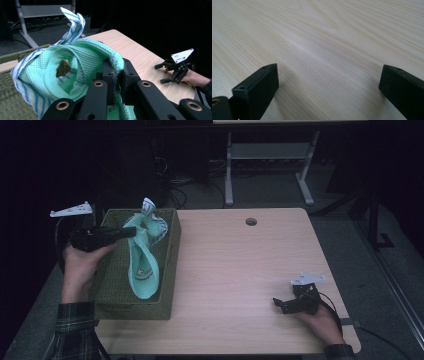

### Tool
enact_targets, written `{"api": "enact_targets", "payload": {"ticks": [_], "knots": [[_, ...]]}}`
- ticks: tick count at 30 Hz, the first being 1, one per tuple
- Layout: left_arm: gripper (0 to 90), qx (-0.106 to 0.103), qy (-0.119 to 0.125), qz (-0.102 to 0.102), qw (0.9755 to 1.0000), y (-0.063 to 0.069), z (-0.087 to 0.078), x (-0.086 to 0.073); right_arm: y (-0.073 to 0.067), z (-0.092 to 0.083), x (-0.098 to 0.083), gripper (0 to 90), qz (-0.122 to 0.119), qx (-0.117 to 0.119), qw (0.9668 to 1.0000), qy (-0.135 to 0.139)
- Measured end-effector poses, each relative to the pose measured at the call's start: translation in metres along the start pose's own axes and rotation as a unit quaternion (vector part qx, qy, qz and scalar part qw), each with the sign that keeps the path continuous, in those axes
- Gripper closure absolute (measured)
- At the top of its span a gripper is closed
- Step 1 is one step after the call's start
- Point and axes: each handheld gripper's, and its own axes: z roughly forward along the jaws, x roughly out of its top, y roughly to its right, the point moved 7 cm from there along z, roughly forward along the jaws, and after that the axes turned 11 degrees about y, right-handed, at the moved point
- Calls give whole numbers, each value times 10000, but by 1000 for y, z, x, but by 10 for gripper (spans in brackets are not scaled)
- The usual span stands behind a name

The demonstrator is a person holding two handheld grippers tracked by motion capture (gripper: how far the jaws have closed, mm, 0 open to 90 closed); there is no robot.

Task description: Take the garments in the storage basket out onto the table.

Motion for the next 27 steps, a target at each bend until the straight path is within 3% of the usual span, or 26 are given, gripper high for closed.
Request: {"api": "enact_targets", "payload": {"ticks": [5, 7, 19, 27], "knots": [[833, -168, 57, 18, 9998, 11, 7, 9, 0, 0, 0, 23, -4, 0, 10000, 2], [832, -365, 113, 5, 9993, 19, 11, 14, 0, 0, 0, 23, -3, -1, 10000, 2], [832, -624, 44, 232, 9978, 44, 35, 25, 0, 0, 0, 23, -6, 1, 10000, 5], [831, -868, 33, 280, 9958, 60, 58, 26, 0, 0, 0, 23, -10, 2, 10000, 6]]}}
